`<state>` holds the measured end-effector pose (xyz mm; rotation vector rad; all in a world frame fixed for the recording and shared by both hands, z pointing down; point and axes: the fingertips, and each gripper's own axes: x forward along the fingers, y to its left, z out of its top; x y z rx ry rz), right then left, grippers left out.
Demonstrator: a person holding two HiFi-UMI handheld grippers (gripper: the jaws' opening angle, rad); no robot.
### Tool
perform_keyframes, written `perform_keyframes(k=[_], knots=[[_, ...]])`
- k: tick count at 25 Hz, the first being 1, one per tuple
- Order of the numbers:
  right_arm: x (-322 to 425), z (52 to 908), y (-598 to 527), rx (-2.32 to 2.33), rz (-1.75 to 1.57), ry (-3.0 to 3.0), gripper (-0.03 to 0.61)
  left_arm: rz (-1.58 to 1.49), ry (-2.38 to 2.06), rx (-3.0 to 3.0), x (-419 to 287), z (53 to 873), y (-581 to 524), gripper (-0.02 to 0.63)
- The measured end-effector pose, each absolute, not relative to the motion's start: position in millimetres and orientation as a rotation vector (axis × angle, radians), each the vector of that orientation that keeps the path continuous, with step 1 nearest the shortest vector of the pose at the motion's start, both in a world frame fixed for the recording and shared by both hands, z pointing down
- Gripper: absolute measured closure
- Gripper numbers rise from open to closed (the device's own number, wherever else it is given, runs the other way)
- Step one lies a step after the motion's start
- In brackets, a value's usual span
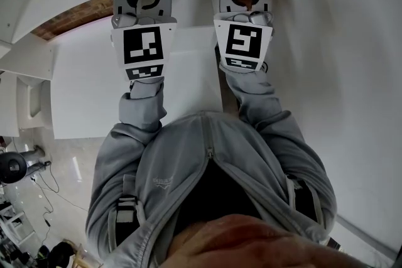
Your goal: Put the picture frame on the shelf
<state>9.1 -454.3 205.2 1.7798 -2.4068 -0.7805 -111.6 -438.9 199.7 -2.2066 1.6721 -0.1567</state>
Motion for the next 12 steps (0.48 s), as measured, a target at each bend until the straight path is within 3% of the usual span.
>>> perform_keyframes(k=[6,12], knots=[[7,200,-434,1.796,-0.754,-2.491,0.539,-0.085,1.706,-2.148,-120,194,-418,0.593],[18,196,-405,1.795,-0.676,-2.581,0.551,0.004,1.674,-2.277,-105,201,-393,0.606]])
